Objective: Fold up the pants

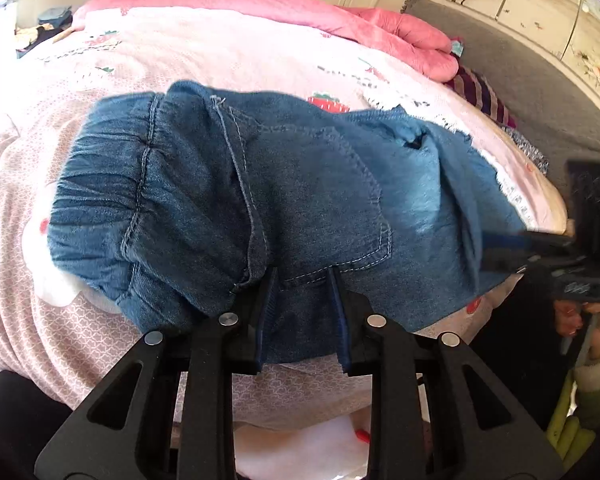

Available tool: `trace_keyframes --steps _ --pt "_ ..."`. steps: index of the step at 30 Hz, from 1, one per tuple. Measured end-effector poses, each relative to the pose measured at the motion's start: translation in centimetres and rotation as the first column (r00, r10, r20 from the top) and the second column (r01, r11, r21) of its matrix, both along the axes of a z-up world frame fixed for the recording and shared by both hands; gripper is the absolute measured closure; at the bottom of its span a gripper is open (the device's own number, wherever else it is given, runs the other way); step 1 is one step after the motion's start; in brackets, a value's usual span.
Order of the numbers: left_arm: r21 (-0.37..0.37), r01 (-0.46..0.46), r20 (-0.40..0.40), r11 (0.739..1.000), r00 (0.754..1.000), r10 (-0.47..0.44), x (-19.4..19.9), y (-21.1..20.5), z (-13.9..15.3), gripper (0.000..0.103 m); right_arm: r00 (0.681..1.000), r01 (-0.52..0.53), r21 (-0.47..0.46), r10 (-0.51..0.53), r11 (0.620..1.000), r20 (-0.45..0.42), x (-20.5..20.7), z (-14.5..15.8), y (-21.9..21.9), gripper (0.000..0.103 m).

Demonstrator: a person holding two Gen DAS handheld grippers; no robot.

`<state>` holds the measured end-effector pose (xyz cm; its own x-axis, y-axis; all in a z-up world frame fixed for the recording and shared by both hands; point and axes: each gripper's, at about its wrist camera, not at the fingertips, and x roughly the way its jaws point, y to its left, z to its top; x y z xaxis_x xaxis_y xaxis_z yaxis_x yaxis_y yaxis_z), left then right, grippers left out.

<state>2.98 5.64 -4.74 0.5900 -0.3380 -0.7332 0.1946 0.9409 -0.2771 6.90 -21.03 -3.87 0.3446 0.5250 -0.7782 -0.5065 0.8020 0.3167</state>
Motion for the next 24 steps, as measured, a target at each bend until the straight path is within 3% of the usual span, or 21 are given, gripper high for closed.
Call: trace_keyframes --steps 6,9,12,16,24 --pt "0.011 -0.012 0.077 1.000 0.997 0.011 -1.4 -0.3 3.6 0.084 1.000 0.006 0.043 -0.007 0.999 0.029 -0.6 1.3 -0.8 0.054" --pt "0.003 0.010 0.119 1.000 0.993 -0.011 -1.8 -0.8 5.5 0.070 0.997 0.035 0.070 -0.040 0.997 0.061 -0.5 2.8 -2.1 0.049" --pt "-0.004 0.061 0.147 0.998 0.987 -0.060 -1.8 -2.3 6.7 0.067 0.994 0.066 0.075 -0.072 0.995 0.088 0.3 4.4 -3.1 0.043" --pt "-0.036 0.148 0.107 0.988 0.984 -0.144 -0.4 -5.3 6.5 0.067 0.985 0.109 0.047 -0.115 0.993 0.133 2.3 6.4 -4.1 0.029" --pt "-0.080 0.281 0.013 0.956 0.960 -0.281 2.2 -10.8 3.6 0.068 0.974 0.133 -0.017 -0.128 0.991 0.185 6.7 8.1 -4.2 0.021"
